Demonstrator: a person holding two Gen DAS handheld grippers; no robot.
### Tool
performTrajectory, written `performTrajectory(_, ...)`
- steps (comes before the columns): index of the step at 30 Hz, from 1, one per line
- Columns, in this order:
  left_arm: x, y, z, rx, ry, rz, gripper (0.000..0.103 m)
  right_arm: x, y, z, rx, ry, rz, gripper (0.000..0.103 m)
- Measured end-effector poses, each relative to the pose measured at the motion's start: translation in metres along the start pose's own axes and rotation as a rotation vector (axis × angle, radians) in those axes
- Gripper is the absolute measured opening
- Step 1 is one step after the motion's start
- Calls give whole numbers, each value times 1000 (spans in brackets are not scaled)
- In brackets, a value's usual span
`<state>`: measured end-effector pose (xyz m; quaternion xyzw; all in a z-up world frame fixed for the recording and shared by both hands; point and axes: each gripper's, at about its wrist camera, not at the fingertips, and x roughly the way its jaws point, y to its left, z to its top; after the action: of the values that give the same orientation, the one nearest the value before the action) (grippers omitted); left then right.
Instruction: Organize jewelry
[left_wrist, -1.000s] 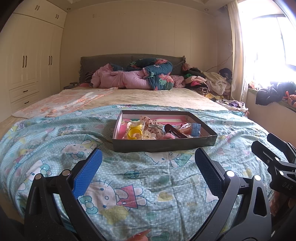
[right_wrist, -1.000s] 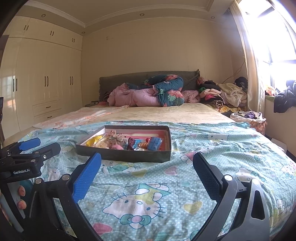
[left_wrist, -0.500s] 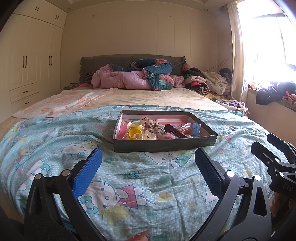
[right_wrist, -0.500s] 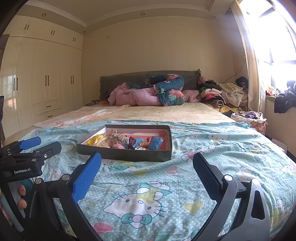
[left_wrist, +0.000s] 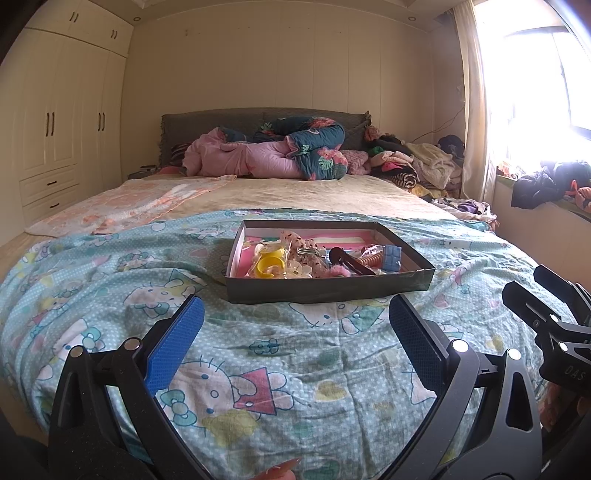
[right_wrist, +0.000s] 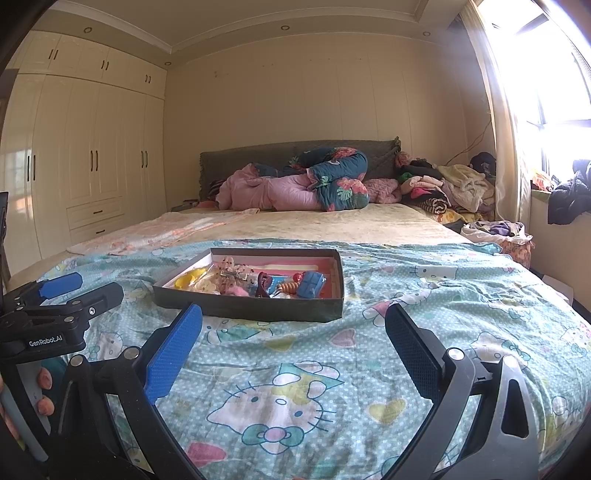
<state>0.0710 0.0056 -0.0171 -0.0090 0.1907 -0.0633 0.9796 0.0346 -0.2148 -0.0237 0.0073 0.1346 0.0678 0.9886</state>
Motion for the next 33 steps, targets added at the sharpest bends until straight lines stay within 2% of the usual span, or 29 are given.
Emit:
performTrajectory(27,0,0,0,-3,4,-1,92,1,0,-1,1,3,-4,97)
performTrajectory(33,1,5,-2,-9,34,54,92,3,-4,0,10,6,-16,97)
